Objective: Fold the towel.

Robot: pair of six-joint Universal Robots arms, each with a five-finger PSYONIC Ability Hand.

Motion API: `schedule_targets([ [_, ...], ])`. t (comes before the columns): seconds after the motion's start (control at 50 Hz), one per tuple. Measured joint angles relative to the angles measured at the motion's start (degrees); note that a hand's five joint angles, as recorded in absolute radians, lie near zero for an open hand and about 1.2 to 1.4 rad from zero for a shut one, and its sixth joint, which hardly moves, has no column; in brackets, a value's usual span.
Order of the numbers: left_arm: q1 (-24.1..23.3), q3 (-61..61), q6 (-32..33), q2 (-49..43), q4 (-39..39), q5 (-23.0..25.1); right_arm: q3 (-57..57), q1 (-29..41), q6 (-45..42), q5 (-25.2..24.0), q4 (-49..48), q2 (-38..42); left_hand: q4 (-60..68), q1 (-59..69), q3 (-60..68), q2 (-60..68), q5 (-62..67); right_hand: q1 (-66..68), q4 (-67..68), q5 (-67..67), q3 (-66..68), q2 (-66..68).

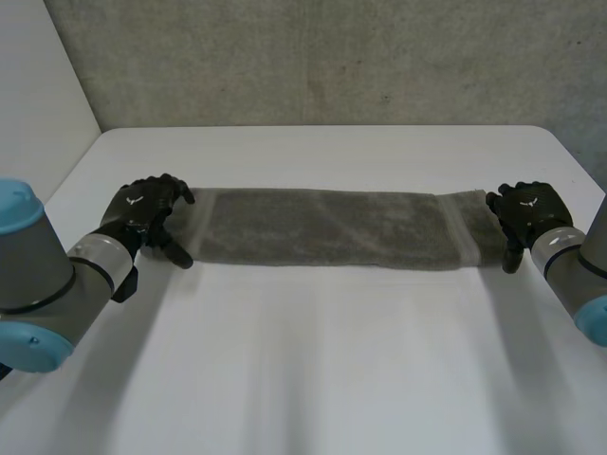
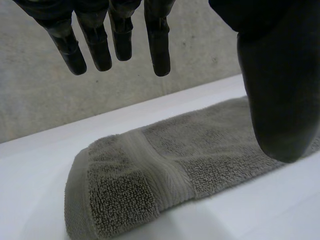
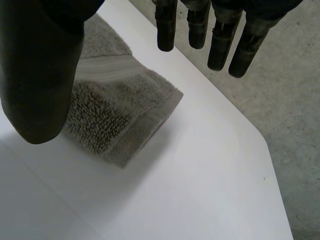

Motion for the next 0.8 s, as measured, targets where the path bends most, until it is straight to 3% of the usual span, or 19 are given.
schedule_targets([
  [0.14,0.37,-3.64,-1.97,0.23,7.88,-1.09,-0.54,-0.45,0.09,-1.03,-1.73,3.00,0.00,0.00,0.00,0.00,0.00,0.54,0.01,0.74,0.27,0.02],
  [0.34,1.01,-4.46,-1.79,0.58,10.37,-1.12,-1.25,-0.77,0.20,-3.18,-2.46,4.95,0.00,0.00,0.00,0.00,0.00,7.26,7.86,8.16,8.00,7.55],
  [0.56,1.24,-4.28,-1.75,0.27,10.34,-1.10,-3.36,-0.79,0.15,-3.52,-3.33,7.84,0.00,0.00,0.00,-0.02,0.00,39.61,39.42,38.34,39.99,40.51],
  [0.6,1.24,-4.32,-1.75,0.26,10.56,-1.10,-3.86,-0.82,0.15,-3.52,-3.30,8.23,0.00,0.00,0.00,-0.02,0.00,54.75,54.69,54.32,54.44,55.55],
  [0.64,1.24,-4.37,-1.75,0.25,10.77,-1.10,-4.16,-0.91,0.14,-3.52,-3.29,8.38,0.00,0.00,0.00,-0.02,0.00,60.36,60.65,60.27,59.94,60.96],
  [0.8,1.27,-4.59,-1.72,0.09,11.42,-1.04,-5.42,-2.77,-0.04,-3.25,-2.99,8.02,0.00,0.00,0.00,-0.02,0.00,60.42,61.56,60.61,60.06,61.00],
])
